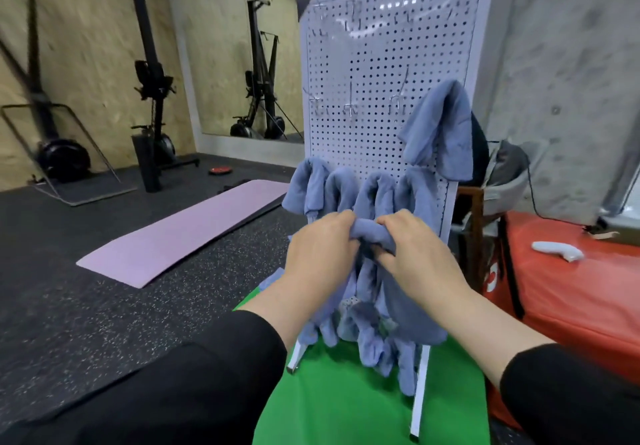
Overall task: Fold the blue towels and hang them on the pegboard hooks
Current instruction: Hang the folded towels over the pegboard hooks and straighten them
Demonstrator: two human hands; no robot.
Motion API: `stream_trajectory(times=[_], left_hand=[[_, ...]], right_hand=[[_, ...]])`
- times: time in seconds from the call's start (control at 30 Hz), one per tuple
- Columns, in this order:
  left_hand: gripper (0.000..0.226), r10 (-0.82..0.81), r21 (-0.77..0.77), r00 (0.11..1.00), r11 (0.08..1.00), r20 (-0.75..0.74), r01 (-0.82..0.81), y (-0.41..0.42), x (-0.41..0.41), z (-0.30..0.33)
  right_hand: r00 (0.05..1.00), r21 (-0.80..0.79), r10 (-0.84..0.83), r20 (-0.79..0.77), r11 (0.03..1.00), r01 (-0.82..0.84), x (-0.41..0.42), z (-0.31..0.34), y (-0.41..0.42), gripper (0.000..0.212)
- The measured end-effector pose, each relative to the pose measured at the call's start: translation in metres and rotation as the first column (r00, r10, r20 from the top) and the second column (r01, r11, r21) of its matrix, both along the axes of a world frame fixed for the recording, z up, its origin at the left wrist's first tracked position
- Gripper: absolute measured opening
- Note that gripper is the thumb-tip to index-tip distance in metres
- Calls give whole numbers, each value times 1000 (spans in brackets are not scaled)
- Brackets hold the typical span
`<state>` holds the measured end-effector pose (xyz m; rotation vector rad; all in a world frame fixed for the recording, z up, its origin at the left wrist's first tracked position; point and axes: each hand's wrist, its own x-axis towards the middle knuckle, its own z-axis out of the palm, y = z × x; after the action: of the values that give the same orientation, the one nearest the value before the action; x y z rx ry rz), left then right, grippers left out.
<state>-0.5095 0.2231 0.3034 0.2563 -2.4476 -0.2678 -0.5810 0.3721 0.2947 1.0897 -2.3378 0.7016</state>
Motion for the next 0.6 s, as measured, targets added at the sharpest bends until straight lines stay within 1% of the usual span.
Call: stream_trajectory(times=[0.07,0.13,0.17,0.27,0.3,0.37,0.47,0.6], left_hand=[[5,-10,16,1000,1000,-14,11,-2,-5,13],[6,-35,55,999,998,-34,37,-6,-10,27],[10,-65,77,997,995,-49,68,-8,-13,33],[38,-195,165,975,963,-106,211,-13,-22,52],[42,-216,208,966,948,-139,242,-14,-25,57],[46,-201,263,961,933,-187,247,-18,-34,65],[44,-195,325,945,904,-263,277,-23,-55,78],[27,-174,484,906,797,-387,360,-27,-85,110]], right_hand=[[999,-69,-12,35,998,14,-4,11,-1,13],[999,-158,-15,53,987,23,-10,27,0,17],[999,-191,-15,47,981,23,-13,35,1,19],[999,-240,-34,36,970,42,-23,60,-1,22],[998,-250,-43,37,967,51,-27,68,-2,22],[997,-270,-58,53,960,70,-36,83,-5,23],[994,-304,-67,87,948,91,-52,106,-10,25],[988,-377,-71,134,919,117,-78,138,-21,26]])
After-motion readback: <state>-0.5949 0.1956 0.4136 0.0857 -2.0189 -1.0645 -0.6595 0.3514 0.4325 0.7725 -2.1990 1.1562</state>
